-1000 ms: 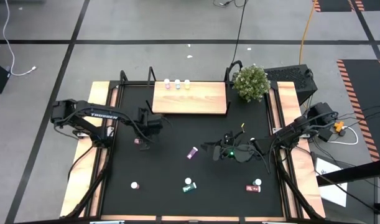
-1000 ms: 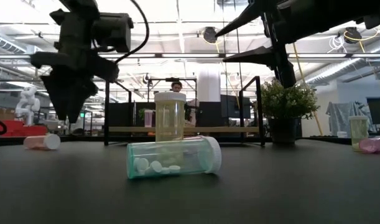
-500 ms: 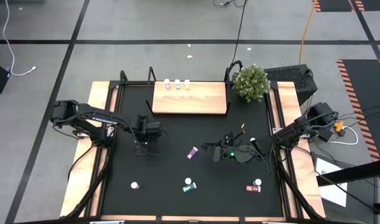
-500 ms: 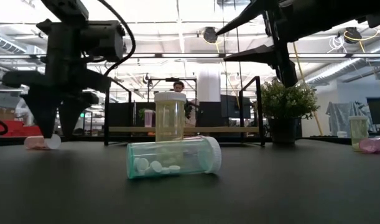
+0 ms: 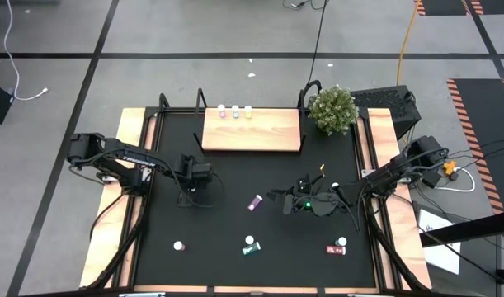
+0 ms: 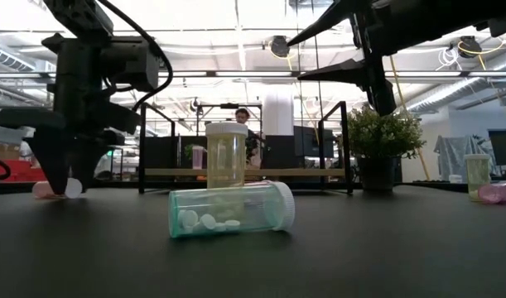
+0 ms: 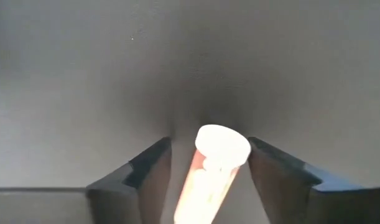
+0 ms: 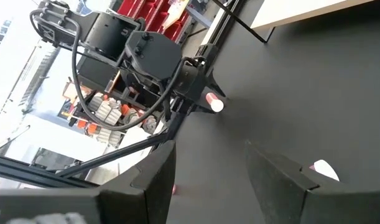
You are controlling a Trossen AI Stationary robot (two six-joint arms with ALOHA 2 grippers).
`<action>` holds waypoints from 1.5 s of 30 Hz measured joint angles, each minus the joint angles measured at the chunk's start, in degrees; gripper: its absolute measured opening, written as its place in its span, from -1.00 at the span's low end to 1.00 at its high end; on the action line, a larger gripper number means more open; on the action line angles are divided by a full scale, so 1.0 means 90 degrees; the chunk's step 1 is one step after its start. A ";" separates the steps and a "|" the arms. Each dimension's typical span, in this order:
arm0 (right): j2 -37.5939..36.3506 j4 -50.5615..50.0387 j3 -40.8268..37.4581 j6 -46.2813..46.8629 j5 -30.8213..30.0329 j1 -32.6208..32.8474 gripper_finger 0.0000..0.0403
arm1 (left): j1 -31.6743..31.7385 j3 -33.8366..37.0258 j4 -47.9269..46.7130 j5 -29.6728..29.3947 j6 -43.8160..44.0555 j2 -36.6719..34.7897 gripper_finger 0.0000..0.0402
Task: Pick and place medicine bottles onto shelf by color
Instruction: Put the top left red medicine bottle on the shelf
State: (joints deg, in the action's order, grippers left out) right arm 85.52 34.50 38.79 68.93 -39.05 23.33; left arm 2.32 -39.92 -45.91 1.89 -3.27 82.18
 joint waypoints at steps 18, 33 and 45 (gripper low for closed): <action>0.0000 0.0843 -0.0002 -0.0642 0.0023 0.0177 -0.08 | 0.0330 -0.0657 0.0444 0.0381 0.1895 -0.0043 -0.38; 0.0000 0.1669 0.1092 -0.4912 0.0216 0.0296 0.14 | 0.0229 -0.4448 0.1662 0.0971 0.2569 -0.0056 -0.37; -0.0807 0.2681 0.1280 -0.7737 -0.0243 0.0140 0.28 | 0.0137 -0.5178 0.4674 0.1281 0.3255 -0.0022 -0.37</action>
State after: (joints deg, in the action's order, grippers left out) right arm 78.25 58.63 50.30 -0.71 -41.24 24.59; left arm 3.55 -86.52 -3.84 13.42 26.03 81.97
